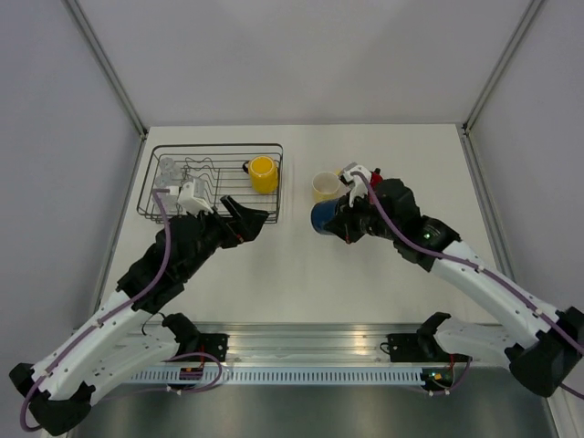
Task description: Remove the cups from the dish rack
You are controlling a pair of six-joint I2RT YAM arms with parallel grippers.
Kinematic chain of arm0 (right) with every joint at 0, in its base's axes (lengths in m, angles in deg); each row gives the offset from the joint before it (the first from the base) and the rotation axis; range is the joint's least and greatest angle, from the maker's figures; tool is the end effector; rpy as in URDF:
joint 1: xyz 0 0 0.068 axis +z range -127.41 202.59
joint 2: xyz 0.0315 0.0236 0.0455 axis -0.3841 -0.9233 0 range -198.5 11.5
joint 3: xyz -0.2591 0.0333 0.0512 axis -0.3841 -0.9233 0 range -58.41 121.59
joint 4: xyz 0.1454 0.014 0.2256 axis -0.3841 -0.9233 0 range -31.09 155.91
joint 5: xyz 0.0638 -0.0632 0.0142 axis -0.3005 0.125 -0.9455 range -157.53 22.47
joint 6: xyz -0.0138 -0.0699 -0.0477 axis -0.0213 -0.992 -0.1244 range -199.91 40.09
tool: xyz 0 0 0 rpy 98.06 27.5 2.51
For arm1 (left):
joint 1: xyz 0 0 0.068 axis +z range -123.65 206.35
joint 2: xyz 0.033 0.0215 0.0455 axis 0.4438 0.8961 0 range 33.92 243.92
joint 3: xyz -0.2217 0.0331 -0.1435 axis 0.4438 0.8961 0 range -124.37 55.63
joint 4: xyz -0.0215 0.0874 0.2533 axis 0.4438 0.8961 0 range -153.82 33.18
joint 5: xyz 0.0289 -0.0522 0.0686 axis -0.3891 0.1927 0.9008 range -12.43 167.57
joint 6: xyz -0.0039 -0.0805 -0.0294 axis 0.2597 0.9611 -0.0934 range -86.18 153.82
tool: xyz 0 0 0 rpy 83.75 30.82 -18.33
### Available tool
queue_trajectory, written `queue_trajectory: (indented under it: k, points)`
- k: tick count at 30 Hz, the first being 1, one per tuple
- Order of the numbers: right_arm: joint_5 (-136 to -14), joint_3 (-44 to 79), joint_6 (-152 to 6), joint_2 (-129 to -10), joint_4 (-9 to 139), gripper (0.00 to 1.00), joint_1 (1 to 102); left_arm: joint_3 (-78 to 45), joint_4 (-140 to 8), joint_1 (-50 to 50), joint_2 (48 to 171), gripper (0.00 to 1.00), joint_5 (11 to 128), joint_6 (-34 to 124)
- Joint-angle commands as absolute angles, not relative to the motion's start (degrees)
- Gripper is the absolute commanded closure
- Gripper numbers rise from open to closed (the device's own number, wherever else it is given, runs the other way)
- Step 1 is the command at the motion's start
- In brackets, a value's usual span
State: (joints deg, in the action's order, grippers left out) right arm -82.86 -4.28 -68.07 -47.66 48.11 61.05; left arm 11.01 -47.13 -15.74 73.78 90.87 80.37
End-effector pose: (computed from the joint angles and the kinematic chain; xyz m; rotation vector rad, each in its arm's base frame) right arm 0.2073 0.1902 0.3149 -0.6478 1.9453 0.8252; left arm 0.1705 -0.1306 0.3286 -0.2477 1.8492 -0.8972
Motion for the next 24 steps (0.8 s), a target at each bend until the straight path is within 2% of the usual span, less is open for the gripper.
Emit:
queue_trajectory:
  k: [1,6,13,18,24]
  points:
    - [-77.8,2.1,-71.1,-53.5,42.5,0.99,61.3,4.1,-33.8,-15.7,74.3,0.00,94.2,71.5]
    - [-71.9,9.2,-72.2,-63.9,35.1,1.00,61.8,-1.6,-21.5,-15.7,74.7,0.00,95.0,67.7]
    - [-65.1,15.9,-73.2,-75.2,28.6,0.99,65.0,-4.6,-13.6,-15.7,71.6,0.00,94.1,62.7]
    - [-63.0,20.3,-73.7,-82.6,25.7,1.00,67.4,-4.4,-11.1,-15.7,68.3,0.00,94.8,57.7]
    - [-62.2,24.1,-73.2,-89.7,24.4,1.00,67.9,-1.1,-11.3,-15.7,63.4,0.00,101.2,56.7]
